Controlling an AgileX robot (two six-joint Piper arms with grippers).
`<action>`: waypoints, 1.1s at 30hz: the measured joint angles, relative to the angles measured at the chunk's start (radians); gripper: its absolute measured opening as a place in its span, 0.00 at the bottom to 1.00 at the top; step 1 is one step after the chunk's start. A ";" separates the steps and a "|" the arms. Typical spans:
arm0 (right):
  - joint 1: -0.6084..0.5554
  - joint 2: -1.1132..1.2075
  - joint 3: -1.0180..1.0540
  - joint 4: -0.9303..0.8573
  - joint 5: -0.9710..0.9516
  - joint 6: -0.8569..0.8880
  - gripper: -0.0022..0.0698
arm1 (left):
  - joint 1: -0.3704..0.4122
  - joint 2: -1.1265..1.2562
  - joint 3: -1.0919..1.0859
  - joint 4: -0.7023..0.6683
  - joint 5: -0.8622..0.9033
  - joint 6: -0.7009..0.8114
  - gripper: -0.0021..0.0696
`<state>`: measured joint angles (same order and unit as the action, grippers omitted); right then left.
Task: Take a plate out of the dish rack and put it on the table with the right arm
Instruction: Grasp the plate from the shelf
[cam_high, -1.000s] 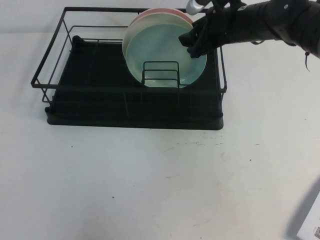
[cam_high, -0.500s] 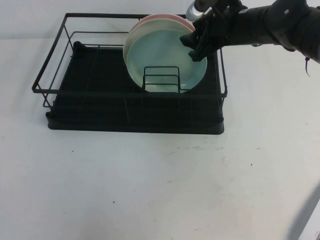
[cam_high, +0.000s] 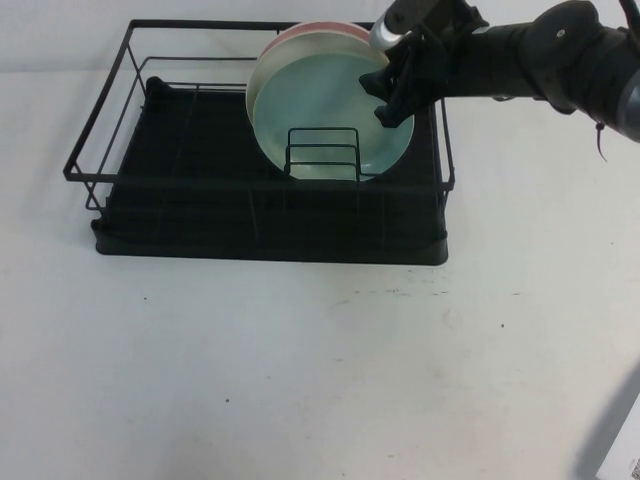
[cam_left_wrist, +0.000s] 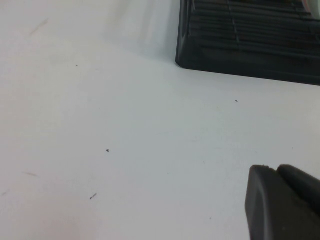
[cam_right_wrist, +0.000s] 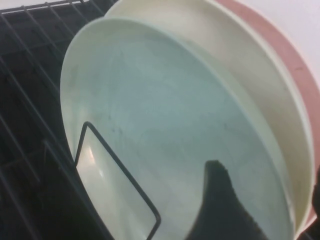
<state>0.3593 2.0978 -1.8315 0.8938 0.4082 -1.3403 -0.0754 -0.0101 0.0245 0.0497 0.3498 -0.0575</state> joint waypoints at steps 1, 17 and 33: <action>0.000 0.002 0.000 0.000 0.000 -0.002 0.52 | 0.000 0.000 0.000 0.000 0.000 0.000 0.02; 0.000 0.044 0.000 0.004 -0.053 -0.038 0.52 | 0.000 0.000 0.000 0.000 0.000 0.000 0.02; 0.001 0.060 0.000 0.030 -0.032 -0.083 0.51 | 0.000 0.000 0.000 0.000 0.000 0.000 0.02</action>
<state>0.3607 2.1581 -1.8315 0.9241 0.3759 -1.4233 -0.0754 -0.0101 0.0245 0.0497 0.3498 -0.0575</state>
